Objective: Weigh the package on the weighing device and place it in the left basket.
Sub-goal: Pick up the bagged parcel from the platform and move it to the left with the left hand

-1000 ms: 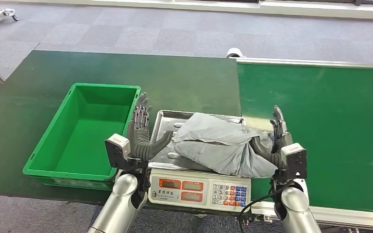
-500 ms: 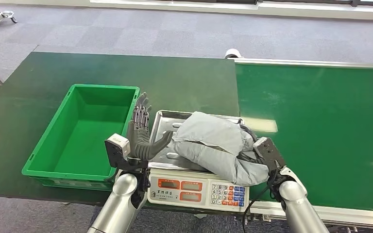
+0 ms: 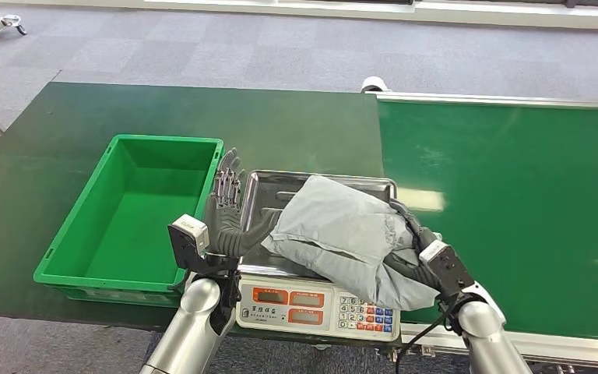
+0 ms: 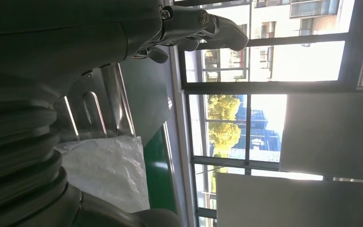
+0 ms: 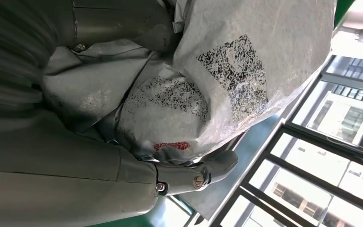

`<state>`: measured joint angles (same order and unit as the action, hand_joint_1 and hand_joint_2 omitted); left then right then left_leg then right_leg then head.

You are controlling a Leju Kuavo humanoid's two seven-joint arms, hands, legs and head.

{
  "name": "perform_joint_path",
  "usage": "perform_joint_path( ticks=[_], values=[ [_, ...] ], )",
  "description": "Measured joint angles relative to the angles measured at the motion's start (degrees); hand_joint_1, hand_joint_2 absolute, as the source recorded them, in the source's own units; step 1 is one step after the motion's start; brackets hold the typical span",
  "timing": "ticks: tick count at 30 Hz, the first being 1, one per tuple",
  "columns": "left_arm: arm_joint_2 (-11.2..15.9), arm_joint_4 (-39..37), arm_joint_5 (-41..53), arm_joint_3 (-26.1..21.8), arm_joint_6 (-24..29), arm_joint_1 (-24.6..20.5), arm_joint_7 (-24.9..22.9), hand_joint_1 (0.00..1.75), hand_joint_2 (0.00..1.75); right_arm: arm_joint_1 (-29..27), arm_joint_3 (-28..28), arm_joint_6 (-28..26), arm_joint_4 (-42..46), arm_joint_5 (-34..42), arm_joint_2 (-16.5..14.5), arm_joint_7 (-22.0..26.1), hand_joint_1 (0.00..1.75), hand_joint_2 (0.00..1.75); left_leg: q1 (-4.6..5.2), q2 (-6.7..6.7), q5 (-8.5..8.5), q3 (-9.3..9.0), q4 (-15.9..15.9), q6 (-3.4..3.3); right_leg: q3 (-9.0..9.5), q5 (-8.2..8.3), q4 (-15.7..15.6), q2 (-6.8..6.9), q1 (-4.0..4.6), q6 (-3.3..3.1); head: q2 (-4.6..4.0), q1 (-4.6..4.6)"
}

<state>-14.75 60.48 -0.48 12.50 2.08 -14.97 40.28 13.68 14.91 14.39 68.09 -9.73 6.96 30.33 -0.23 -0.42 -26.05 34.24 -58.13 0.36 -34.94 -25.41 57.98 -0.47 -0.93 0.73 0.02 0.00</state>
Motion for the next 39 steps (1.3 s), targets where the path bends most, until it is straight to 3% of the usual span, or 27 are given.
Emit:
perform_joint_path(
  ticks=[5, 9, 13, 19, 22, 27, 31, 33, 35, 39],
  values=[
    [0.00, 0.02, 0.00, 0.00, -0.04, 0.00, 0.00, 0.00, 1.75, -0.51, -0.29, 0.07, 0.93, -0.09, 0.06, 0.31, 0.00, 1.75, 0.00, 0.00, 0.00, 0.04, 0.00, 0.00, -0.04, 0.00, 0.00, 0.00, 0.00, 0.00, 0.00, 0.00],
    [0.00, 0.01, 0.00, 0.00, -0.51, 0.00, -0.01, 0.00, 1.75, -1.69, -1.00, 1.91, 3.23, -0.90, 0.17, 3.47, 0.00, 0.00, 0.00, 0.02, -0.01, 0.05, 0.00, 0.01, -0.06, 0.00, 0.00, -0.02, 0.00, 0.00, 0.00, 0.00],
    [0.02, 0.01, 0.02, -0.01, -0.92, -0.01, 0.00, 0.00, 1.75, -3.06, -2.19, 4.29, 6.80, -2.44, 0.42, 4.93, 0.00, 1.75, 0.00, 0.11, -0.07, 0.03, 0.00, 0.08, -0.09, 0.00, 0.00, -0.17, 0.01, -0.01, 0.00, 0.00],
    [0.02, 0.03, 0.12, -0.07, -0.93, 0.00, 0.00, 0.00, 1.75, -3.88, -4.02, 4.32, 9.98, -4.60, 0.34, 3.77, 0.00, 1.75, 0.00, 0.08, -0.07, 0.04, 0.01, 0.09, -0.09, -0.02, 0.00, -0.13, 0.06, -0.03, 0.00, 0.00],
    [0.02, 0.36, 0.16, -0.37, -0.69, 0.09, 0.00, 0.00, 1.75, -3.86, -5.36, -1.96, 10.41, -10.21, -0.26, -0.97, 0.00, 1.75, -0.02, 0.06, -0.06, 0.05, 0.02, 0.09, -0.05, -0.02, 0.00, -0.08, 0.06, -0.03, 0.00, -0.01],
    [0.05, 1.36, 0.55, -1.11, -0.15, 0.58, -0.01, 0.00, 1.75, -4.18, -8.60, -17.28, 10.35, -28.96, -2.11, -20.34, 0.00, 1.75, -0.01, 0.00, -0.04, 0.06, 0.01, 0.05, -0.01, -0.02, 0.00, -0.01, -0.01, -0.02, 0.00, -0.01],
    [0.05, 1.19, 0.61, -1.27, -0.07, 0.63, 0.00, 0.00, 1.75, -4.23, -10.12, -17.34, 8.35, -39.21, -2.66, -34.11, 0.00, 1.75, 0.03, -0.03, -0.03, 0.07, 0.00, 0.00, 0.01, -0.02, 0.00, 0.05, -0.04, -0.01, 0.00, 0.00],
    [0.04, 0.91, 0.60, -1.28, 0.13, 0.61, -0.01, 0.00, 1.75, -4.03, -10.61, -17.23, 6.44, -42.08, -2.79, -37.43, 0.00, 1.75, 0.04, -0.04, -0.04, 0.08, -0.01, -0.01, 0.01, -0.02, 0.00, 0.06, -0.05, 0.00, 0.00, 0.00],
    [0.04, 0.77, 0.58, -1.31, 0.40, 0.60, -0.02, 0.00, 1.75, -3.78, -11.01, -18.55, 4.90, -42.92, -2.92, -36.60, 0.00, 1.75, 0.05, -0.03, -0.04, 0.08, -0.01, -0.01, 0.01, -0.01, 0.00, 0.07, -0.06, 0.01, 0.00, 0.00],
    [0.05, 0.88, 0.51, -1.37, 0.87, 0.64, -0.02, 0.00, 1.75, -3.21, -11.27, -21.58, 4.06, -39.96, -3.46, -28.72, 0.00, 1.75, 0.04, -0.02, -0.03, 0.06, 0.00, 0.01, 0.01, 0.00, 0.00, 0.07, -0.03, 0.01, 0.00, 0.00]
  ],
)
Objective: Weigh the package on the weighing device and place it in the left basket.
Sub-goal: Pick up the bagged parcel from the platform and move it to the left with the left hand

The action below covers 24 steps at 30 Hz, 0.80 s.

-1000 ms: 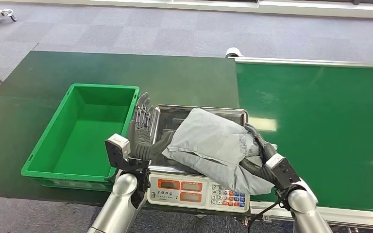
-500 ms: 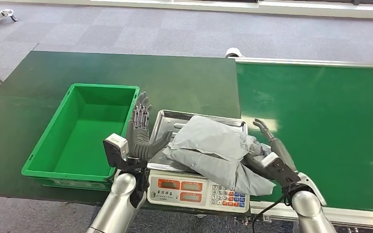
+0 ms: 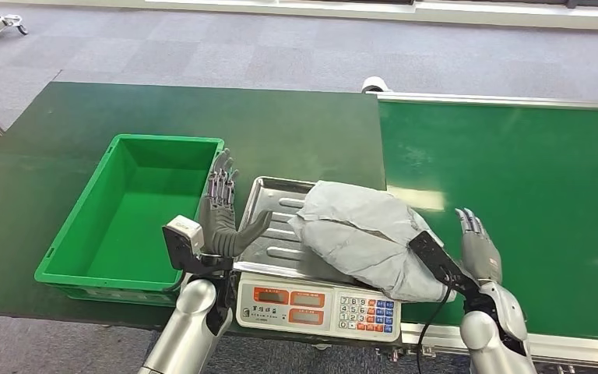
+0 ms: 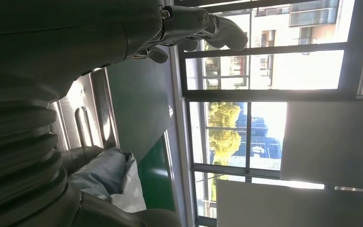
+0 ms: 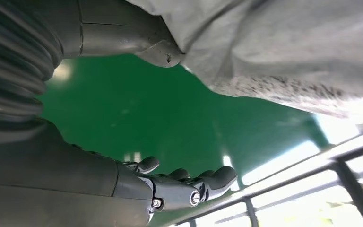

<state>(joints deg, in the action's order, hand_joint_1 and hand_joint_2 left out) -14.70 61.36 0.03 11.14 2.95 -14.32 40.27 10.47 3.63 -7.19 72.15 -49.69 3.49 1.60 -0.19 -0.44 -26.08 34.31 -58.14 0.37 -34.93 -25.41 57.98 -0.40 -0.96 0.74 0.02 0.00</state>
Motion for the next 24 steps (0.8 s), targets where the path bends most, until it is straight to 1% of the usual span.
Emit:
perform_joint_path(
  ticks=[6, 8, 12, 15, 18, 21, 24],
  values=[
    [0.02, 0.35, 0.03, -0.20, 0.01, 0.06, 0.01, 0.00, 1.75, 0.18, -0.01, 0.80, 2.34, 8.21, -0.97, 11.49, 0.00, 1.75, -0.03, 0.00, 0.01, -0.01, 0.01, 0.02, -0.02, -0.01, 0.00, 0.00, 0.02, -0.01, 0.00, 0.00],
    [0.02, 0.56, 0.31, -0.26, 0.24, 0.09, 0.01, 0.00, 1.75, -0.05, -0.04, 0.64, 3.93, 10.45, -1.22, 14.42, 0.00, 1.75, -0.03, 0.00, 0.01, -0.01, 0.00, 0.02, -0.02, -0.01, 0.00, -0.01, 0.01, -0.01, 0.00, 0.00],
    [0.06, 1.44, 1.56, -0.16, 2.45, 0.16, 0.02, 0.00, 1.75, -1.52, -0.46, -0.83, 7.93, 15.25, -1.83, 21.94, 0.00, 1.75, -0.02, -0.02, 0.01, 0.00, 0.00, 0.01, -0.03, -0.01, 0.00, -0.01, 0.00, -0.01, 0.00, 0.01],
    [0.22, 1.86, 2.42, 0.94, 4.92, 0.06, 0.02, 0.00, 1.75, -3.00, -1.10, -1.07, 11.53, 18.17, -2.42, 27.10, 0.00, 1.75, -0.02, -0.02, 0.00, 0.00, 0.00, 0.01, -0.03, -0.02, 0.00, 0.00, 0.00, -0.01, 0.00, 0.01],
    [0.61, 1.59, 3.10, 3.08, 7.06, -0.30, 0.02, 0.00, 1.75, -4.33, -1.48, -0.48, 14.72, 20.49, -3.00, 30.87, 0.00, 1.75, -0.02, 0.00, -0.01, 0.00, 0.00, 0.00, -0.05, -0.03, 0.00, -0.01, 0.00, -0.02, 0.00, 0.00],
    [1.00, 0.58, 3.67, 5.44, 8.61, -1.24, 0.01, 0.00, 1.75, -5.44, -2.18, 1.08, 17.61, 24.56, -3.81, 34.02, 0.00, 1.75, -0.02, 0.01, -0.01, 0.00, 0.00, -0.01, -0.06, -0.03, 0.00, -0.01, 0.00, -0.02, 0.00, 0.00],
    [1.39, -1.32, 4.15, 7.74, 9.21, -2.40, -0.01, 0.00, 1.75, -5.92, -3.29, 4.05, 19.80, 29.47, -4.58, 34.78, 0.00, 1.75, -0.02, 0.01, -0.01, 0.00, 0.00, -0.01, -0.05, -0.02, 0.00, -0.01, 0.00, -0.02, 0.00, 0.00]
  ],
)
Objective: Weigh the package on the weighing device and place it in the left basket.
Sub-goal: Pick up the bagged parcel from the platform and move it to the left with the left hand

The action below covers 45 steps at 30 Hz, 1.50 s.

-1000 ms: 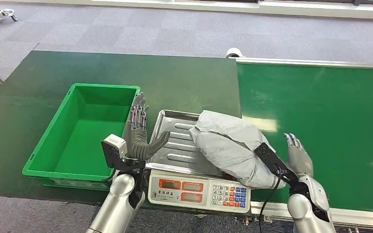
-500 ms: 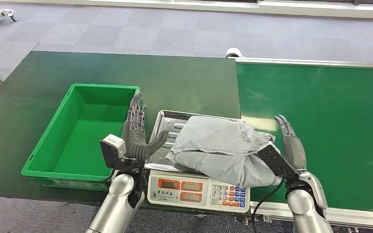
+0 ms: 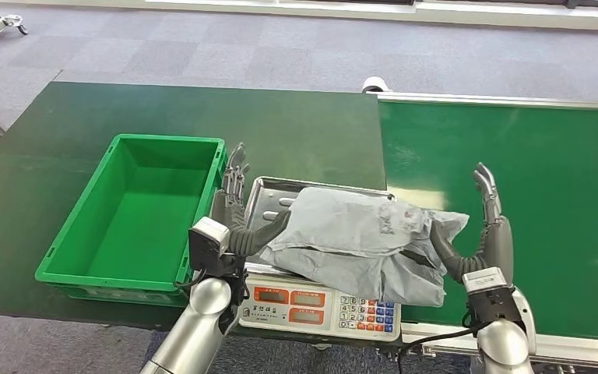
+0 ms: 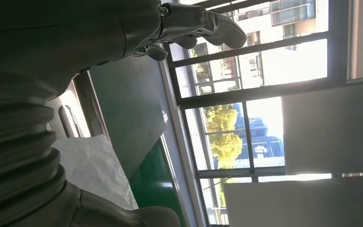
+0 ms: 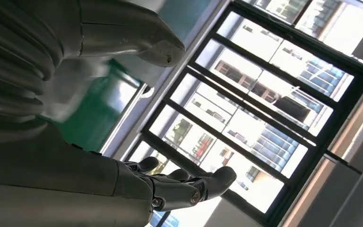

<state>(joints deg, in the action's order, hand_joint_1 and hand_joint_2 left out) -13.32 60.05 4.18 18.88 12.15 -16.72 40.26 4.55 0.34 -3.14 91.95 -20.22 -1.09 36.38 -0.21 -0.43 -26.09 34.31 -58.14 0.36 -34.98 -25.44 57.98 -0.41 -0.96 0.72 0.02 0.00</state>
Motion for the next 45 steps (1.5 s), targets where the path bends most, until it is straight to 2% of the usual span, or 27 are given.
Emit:
perform_joint_path(
  ticks=[4, 6, 9, 13, 17, 21, 25, 31, 40, 45],
  values=[
    [0.59, -3.54, -0.29, 2.93, 2.03, -1.73, -0.01, 0.00, 1.75, 0.01, -2.03, 6.10, 0.54, 5.99, -0.60, -6.13, 0.00, 1.75, 0.00, 0.00, 0.01, 0.00, 0.00, -0.01, 0.02, 0.01, 0.00, 0.00, -0.01, 0.01, 0.00, 0.00],
    [0.98, -5.95, 1.37, 4.77, 2.96, -2.65, -0.02, 0.00, 1.75, 0.30, -2.91, 7.09, -0.21, 5.47, -0.69, -9.53, 0.00, 1.75, 0.01, 0.00, 0.03, 0.01, -0.01, -0.03, 0.02, 0.02, 0.00, 0.00, -0.01, 0.02, 0.00, 0.00],
    [1.07, -11.62, 9.39, 7.91, 3.68, -4.92, -0.04, 0.00, 1.75, 1.25, -3.63, 7.17, -2.35, 2.29, -0.80, -11.77, 0.00, 1.75, 0.03, -0.02, 0.05, 0.02, -0.01, -0.06, 0.03, 0.04, 0.00, 0.01, -0.04, 0.04, 0.00, 0.00],
    [0.00, -20.94, 21.62, 13.02, 3.59, -8.36, -2.71, 0.00, 1.75, 2.84, -3.74, 6.77, -4.98, -0.54, -1.02, -12.50, 0.00, 1.75, 0.05, -0.01, 0.05, 0.01, -0.02, -0.06, 0.03, 0.04, 0.00, 0.00, -0.06, 0.04, 0.00, 0.01],
    [-1.12, -26.68, 29.92, 17.03, 1.10, -10.56, -8.41, 0.00, 1.75, 3.50, -4.02, 6.71, -6.31, -0.74, -1.13, -11.85, 0.00, 1.75, 0.05, -0.05, 0.05, 0.01, -0.02, -0.06, 0.02, 0.04, 0.00, 0.00, -0.05, 0.04, 0.00, 0.00],
    [-2.00, -29.30, 34.70, 18.74, -0.11, -12.40, -15.52, 0.00, 1.75, 3.24, -5.04, 6.52, -6.11, 0.34, -1.26, -8.96, 0.00, 1.75, 0.05, -0.15, 0.04, 0.00, -0.01, -0.08, 0.09, 0.01, 0.00, 0.09, -0.05, 0.05, 0.00, 0.01],
    [-2.35, -29.92, 36.33, 18.43, 0.08, -13.34, -18.12, 1.75, 1.75, 2.34, -6.33, 6.70, -4.55, 0.88, -1.78, -7.41, 0.00, 1.75, 0.05, -0.17, 0.02, -0.05, -0.01, -0.09, 0.18, -0.02, 0.00, 0.14, -0.05, 0.08, 0.00, 0.00],
    [-2.36, -29.28, 35.80, 14.75, 1.08, -12.46, -13.60, 1.75, 1.75, 1.39, -7.36, 7.11, -3.20, 0.85, -2.58, -7.21, 0.00, 1.75, 0.05, -0.14, 0.08, -0.07, -0.01, -0.09, 0.17, 0.04, 0.00, 0.12, -0.05, 0.07, 0.00, 0.00],
    [-2.71, -26.24, 31.46, 8.30, -1.06, -10.34, -4.83, 1.75, 1.75, 1.44, -7.69, 7.42, -3.10, 0.41, -3.28, -7.27, 0.00, 1.75, 0.04, -0.14, 0.10, -0.05, -0.01, -0.08, 0.15, 0.04, 0.00, 0.12, -0.04, 0.05, 0.00, 0.00],
    [-3.01, -23.49, 25.29, 5.11, -2.21, -8.66, -0.64, 1.75, 1.75, 1.42, -7.69, 7.35, -3.10, 0.23, -3.49, -7.40, 0.00, 1.75, 0.04, -0.14, 0.08, 0.00, -0.01, -0.08, 0.09, 0.03, 0.00, 0.11, -0.04, 0.05, 0.00, 0.00]
  ],
)
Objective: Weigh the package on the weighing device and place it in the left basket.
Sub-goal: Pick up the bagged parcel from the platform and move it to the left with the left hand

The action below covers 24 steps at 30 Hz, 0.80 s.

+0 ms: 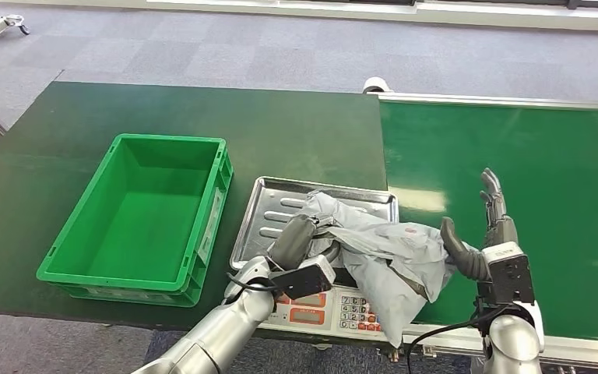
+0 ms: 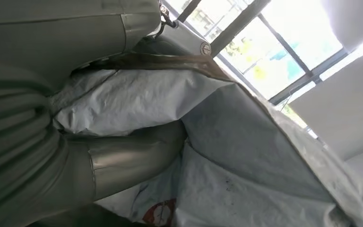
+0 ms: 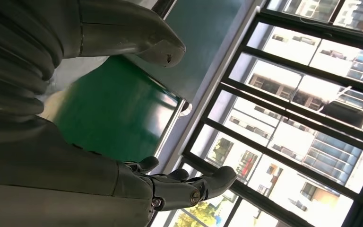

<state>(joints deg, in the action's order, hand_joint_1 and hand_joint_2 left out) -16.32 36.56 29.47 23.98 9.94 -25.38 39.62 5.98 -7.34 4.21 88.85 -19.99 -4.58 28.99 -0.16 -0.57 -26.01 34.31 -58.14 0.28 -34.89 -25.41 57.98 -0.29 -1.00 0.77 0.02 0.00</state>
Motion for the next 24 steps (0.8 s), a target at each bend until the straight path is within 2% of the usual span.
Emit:
perform_joint_path(
  ticks=[3, 5, 7, 10, 13, 15, 19, 24],
  values=[
    [0.10, 3.26, -6.43, -1.15, -0.08, 1.46, 0.31, 1.75, 1.75, -0.02, 0.00, -0.15, 0.00, -0.05, -0.04, -0.01, 0.00, 1.75, 0.00, 0.00, -0.01, 0.03, 0.00, 0.01, -0.03, 0.00, 0.00, 0.00, 0.00, 0.00, 0.00, -0.01],
    [0.41, 5.76, -10.55, -1.36, 1.68, 2.52, 0.33, 1.75, 1.75, -0.03, 0.00, -0.37, 0.00, -0.04, -0.04, 0.00, 0.00, 1.75, 0.00, 0.00, 0.00, 0.05, 0.00, 0.01, -0.06, 0.00, 0.00, 0.00, 0.01, 0.00, 0.00, -0.01],
    [1.01, 9.28, -14.39, -1.36, 5.46, 3.71, 0.35, 1.75, 1.75, -0.06, 0.00, -0.78, 0.00, 0.05, -0.05, 0.08, 0.00, 1.75, -0.01, 0.01, 0.00, 0.07, 0.00, 0.01, -0.09, 0.00, 0.00, 0.00, 0.01, 0.00, 0.00, 0.00],
    [2.18, 13.85, -15.56, -1.36, 14.46, 4.64, 0.46, 1.75, 1.75, -0.11, 0.00, -1.34, 0.00, 0.48, -0.05, 0.59, 0.00, 1.75, -0.02, 0.01, 0.00, 0.08, 0.00, 0.02, -0.11, 0.00, 0.00, -0.01, 0.02, 0.00, 0.00, 0.00],
    [3.41, 16.44, -11.50, -1.56, 24.03, 4.77, 0.51, 1.75, 1.75, -0.32, 0.00, -1.78, 0.00, 1.15, -0.05, 1.46, 0.00, 1.75, -0.03, -0.01, 0.01, 0.10, 0.01, 0.02, -0.10, 0.00, 0.00, 0.00, 0.03, -0.01, 0.00, 0.00],
    [4.05, 18.00, -5.88, -2.67, 28.15, 4.93, 0.50, 1.75, 1.75, -0.56, 0.00, -1.98, 0.00, 1.50, -0.05, 1.87, 0.00, 1.75, -0.03, -0.01, 0.01, 0.11, 0.01, 0.02, -0.10, 0.00, 0.00, 0.00, 0.03, -0.01, 0.00, 0.00],
    [4.29, 24.39, 6.55, -10.05, 29.85, 6.27, 0.54, 1.75, 1.75, -1.29, 0.00, -2.26, 0.00, 2.08, -0.04, 2.30, 0.00, 1.75, -0.03, 0.04, 0.01, 0.11, 0.01, 0.02, -0.13, 0.00, 0.00, -0.07, 0.03, -0.01, 0.00, 0.00],
    [3.69, 35.06, 15.40, -19.95, 30.11, 8.81, 0.50, 1.75, 1.75, -2.02, 0.00, -3.03, 0.00, 2.90, 0.31, 2.94, 0.00, 1.75, -0.03, 0.09, -0.01, 0.13, 0.01, 0.03, -0.17, -0.02, 0.00, -0.11, 0.04, -0.02, 0.00, 0.01]
  ],
)
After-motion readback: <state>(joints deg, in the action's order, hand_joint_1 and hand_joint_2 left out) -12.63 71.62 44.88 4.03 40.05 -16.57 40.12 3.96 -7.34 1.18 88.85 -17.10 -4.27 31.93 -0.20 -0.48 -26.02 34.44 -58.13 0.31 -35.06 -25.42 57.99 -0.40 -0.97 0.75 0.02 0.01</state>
